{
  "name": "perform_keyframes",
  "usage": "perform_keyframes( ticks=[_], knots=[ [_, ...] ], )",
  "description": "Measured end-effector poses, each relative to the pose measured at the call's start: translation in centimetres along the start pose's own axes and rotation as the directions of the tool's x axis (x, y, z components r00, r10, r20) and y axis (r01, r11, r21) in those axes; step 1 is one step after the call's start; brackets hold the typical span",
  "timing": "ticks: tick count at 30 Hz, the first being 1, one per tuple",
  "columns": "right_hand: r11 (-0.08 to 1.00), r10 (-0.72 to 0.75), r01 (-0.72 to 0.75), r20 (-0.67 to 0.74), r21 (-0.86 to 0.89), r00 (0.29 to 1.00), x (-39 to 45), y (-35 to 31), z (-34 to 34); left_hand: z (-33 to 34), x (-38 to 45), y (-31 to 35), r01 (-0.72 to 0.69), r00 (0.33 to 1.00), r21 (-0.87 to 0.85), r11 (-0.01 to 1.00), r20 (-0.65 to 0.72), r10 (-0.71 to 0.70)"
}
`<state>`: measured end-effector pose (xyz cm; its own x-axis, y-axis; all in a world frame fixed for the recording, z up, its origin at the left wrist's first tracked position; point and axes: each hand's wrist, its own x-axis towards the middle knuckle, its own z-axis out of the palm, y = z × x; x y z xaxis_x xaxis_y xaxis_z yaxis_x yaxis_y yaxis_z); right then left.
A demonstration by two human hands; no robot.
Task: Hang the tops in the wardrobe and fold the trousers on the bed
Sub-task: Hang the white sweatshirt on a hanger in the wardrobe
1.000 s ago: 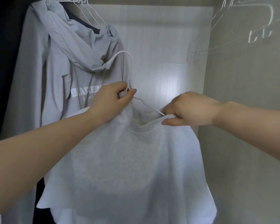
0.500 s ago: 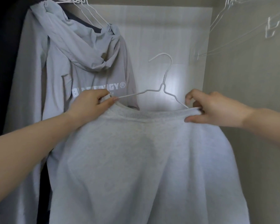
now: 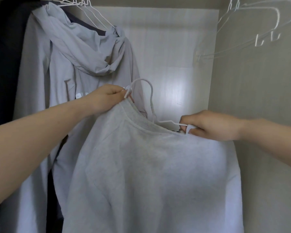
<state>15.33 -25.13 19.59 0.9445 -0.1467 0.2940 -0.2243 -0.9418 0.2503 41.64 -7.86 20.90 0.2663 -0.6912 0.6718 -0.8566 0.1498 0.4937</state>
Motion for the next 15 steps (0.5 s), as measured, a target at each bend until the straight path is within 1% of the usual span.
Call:
perform_keyframes(
  ticks=[2, 3, 4, 5, 6, 8, 9, 10, 11, 12, 13, 14, 15],
  knots=[
    [0.998, 0.017, -0.008, -0.133, 0.063, 0.991, 0.1, -0.2, -0.5, 0.1, 0.7, -0.3, 0.030, 0.996, 0.131, 0.991, 0.075, -0.040],
    [0.991, 0.042, -0.015, -0.207, 0.130, 0.977, 0.2, -0.1, -0.7, 0.3, 0.7, -0.5, 0.041, 0.988, 0.211, 0.977, 0.140, -0.071],
    [0.980, 0.080, -0.028, -0.260, 0.198, 0.962, 0.1, 0.1, -0.8, 0.6, 0.8, -0.8, 0.052, 0.980, 0.258, 0.965, 0.174, -0.099],
    [0.969, 0.117, -0.048, -0.278, 0.242, 0.953, 0.2, 0.2, -0.8, 0.9, 0.7, -1.1, 0.056, 0.982, 0.269, 0.962, 0.160, -0.102],
    [0.964, 0.144, -0.073, -0.270, 0.256, 0.952, 0.2, 0.3, -0.7, 1.3, 0.5, -1.4, 0.067, 0.989, 0.218, 0.974, 0.112, -0.093],
    [0.965, 0.178, -0.123, -0.238, 0.231, 0.955, 0.4, 0.6, -0.2, 1.8, -0.1, -1.3, 0.101, 0.995, 0.010, 0.995, -0.022, -0.101],
    [0.965, 0.191, -0.139, -0.230, 0.224, 0.954, 0.4, 0.7, 0.1, 2.1, -0.4, -1.2, 0.077, 0.996, -0.005, 0.997, -0.050, -0.077],
    [0.962, 0.200, -0.147, -0.229, 0.229, 0.953, 0.5, 0.8, 0.2, 2.4, -0.7, -1.1, 0.017, 0.999, 0.109, 0.994, -0.047, -0.012],
    [0.959, 0.204, -0.147, -0.233, 0.241, 0.951, 0.6, 0.9, 0.4, 2.6, -1.1, -1.1, -0.055, 0.998, 0.278, 0.959, -0.012, 0.061],
    [0.956, 0.205, -0.143, -0.232, 0.255, 0.951, 0.6, 1.0, 0.4, 2.9, -1.4, -1.0, -0.126, 0.992, 0.404, 0.906, 0.029, 0.124],
    [0.951, 0.204, -0.139, -0.225, 0.275, 0.953, 0.6, 1.1, 0.5, 3.1, -1.7, -1.0, -0.161, 0.987, 0.451, 0.878, 0.049, 0.155],
    [0.944, 0.207, -0.138, -0.213, 0.300, 0.955, 0.6, 1.2, 0.6, 3.1, -1.8, -1.2, -0.173, 0.985, 0.462, 0.870, 0.063, 0.162],
    [0.935, 0.214, -0.141, -0.200, 0.325, 0.956, 0.6, 1.4, 0.7, 3.1, -1.9, -1.2, -0.154, 0.988, 0.438, 0.886, 0.065, 0.140]
  ],
)
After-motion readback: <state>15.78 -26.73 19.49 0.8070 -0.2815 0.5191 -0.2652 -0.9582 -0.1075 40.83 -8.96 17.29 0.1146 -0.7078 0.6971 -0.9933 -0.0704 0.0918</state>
